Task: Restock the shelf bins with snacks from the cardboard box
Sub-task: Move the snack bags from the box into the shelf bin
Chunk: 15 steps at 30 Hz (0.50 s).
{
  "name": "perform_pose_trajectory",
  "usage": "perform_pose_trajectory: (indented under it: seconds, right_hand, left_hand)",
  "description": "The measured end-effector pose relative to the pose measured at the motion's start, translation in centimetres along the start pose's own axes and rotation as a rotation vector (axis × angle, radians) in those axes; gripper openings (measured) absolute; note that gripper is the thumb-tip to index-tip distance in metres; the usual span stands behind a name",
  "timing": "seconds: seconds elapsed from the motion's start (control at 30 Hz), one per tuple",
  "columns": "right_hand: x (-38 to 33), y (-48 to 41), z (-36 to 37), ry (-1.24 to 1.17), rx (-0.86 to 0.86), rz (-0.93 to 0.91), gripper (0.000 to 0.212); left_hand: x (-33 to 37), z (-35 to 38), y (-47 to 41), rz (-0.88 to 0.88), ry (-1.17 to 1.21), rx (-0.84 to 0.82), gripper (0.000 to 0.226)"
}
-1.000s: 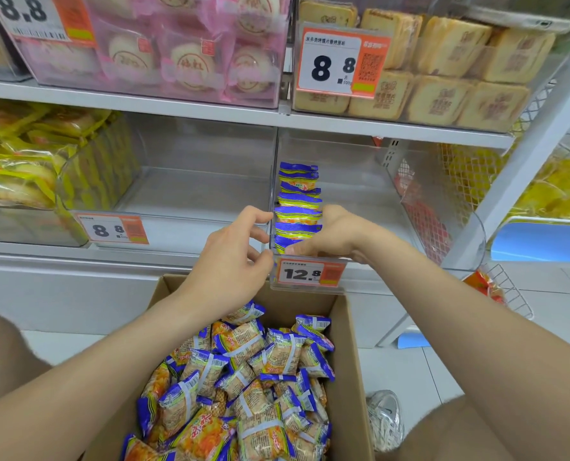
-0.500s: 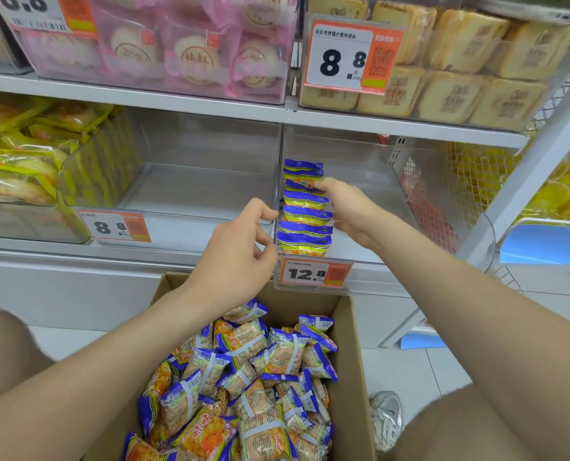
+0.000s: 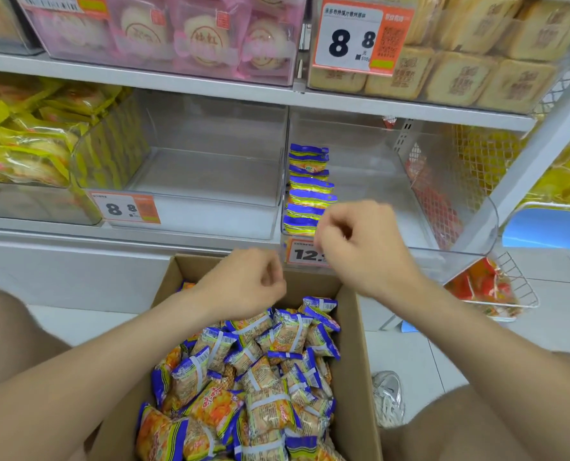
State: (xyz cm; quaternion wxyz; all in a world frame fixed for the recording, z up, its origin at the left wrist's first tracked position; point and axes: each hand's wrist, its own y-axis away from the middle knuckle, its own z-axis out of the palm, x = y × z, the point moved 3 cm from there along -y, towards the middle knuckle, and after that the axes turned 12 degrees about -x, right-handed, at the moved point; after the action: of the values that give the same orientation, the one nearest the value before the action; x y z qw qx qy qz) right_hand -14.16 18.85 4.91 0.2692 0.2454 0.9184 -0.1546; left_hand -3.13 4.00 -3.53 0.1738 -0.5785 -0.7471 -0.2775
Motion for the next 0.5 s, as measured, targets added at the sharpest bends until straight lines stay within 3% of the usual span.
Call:
perform_pose_trajectory:
  seconds: [0.1,0.27,0.33,0.5]
  right_hand:
    - [0.1,3.5,4.0,0.076,-0.363,0.022,0.024]
    - [6.8,6.1,10.1,0.435,-0.923,0.12,0.02]
    - [8.3,7.1,11.8,0.515,-1.041,0.091,0.01]
    - [8.0,8.4,14.6,0.575,-1.16,-0.06,0.042]
  left_hand:
    - [-2.0,4.4,-0.8,0.051,-0.22,-0.329,0.012]
    - [-4.3,10.9,-0.5,0.023,-0.371,-0.638,0.048]
    - [-4.4,13.4,0.5,0.038,-0.37,-0.698,0.058]
    - [-4.3,18.6,2.3,0.05,-0.505,-0.694,0.093]
